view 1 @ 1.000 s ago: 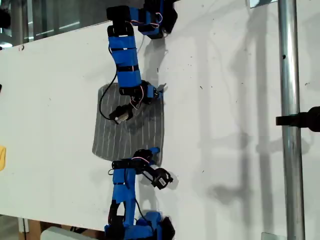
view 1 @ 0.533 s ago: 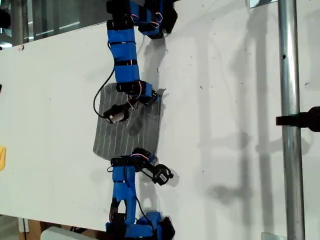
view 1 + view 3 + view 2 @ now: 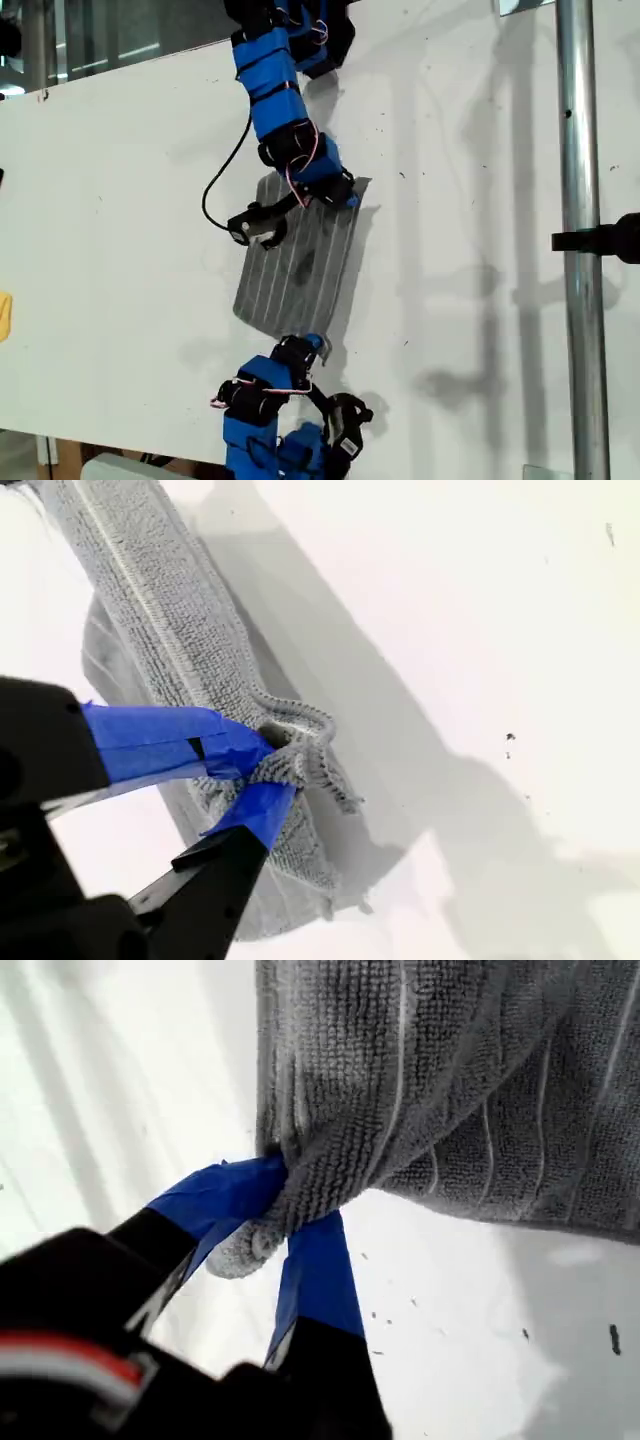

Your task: Grasp corners of a towel and fold twice.

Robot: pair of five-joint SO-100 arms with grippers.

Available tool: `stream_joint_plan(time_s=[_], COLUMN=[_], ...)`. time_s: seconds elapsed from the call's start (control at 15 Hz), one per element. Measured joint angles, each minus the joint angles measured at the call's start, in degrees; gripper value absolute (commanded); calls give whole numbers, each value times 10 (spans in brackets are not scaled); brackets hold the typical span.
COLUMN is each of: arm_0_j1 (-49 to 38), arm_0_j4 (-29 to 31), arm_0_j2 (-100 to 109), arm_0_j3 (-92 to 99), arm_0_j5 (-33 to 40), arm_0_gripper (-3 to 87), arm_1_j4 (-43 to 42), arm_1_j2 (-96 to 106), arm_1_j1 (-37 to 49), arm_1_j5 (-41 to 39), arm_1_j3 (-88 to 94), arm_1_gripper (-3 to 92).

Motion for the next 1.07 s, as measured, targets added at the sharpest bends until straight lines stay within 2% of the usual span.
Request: stream_joint_plan(time_s=[0.13,0.2,0.33,0.53,0.67,0.87,1.07], arm_0_j1=[-6,-37,-116,-243,-308,-379,-392], arm_0_j4=[-10,-27,-51,-74,-67,-21,-4], arm_0_j2=[12,12,-2,-81,-170,-269,-271], arm_0_j3=[42,57,57,15,-78,-261,-280], arm_0_j5=[-4,14,77,201,270,335,341], arm_0_gripper=[-29,-29,-29,-29,-29,-29,-29], arm_1_j4=[19,36,52,55,51,49,51], arm_1_j2=[1,13,58,99,99,103,124], arm_1_j1=[13,48,127,258,337,447,443], arm_1_j5=[17,23,19,-45,-116,-218,-237], arm_1_j3=[-2,23,91,147,153,133,109], arm_1_gripper=[-2,-2,-2,-2,-2,-2,-2])
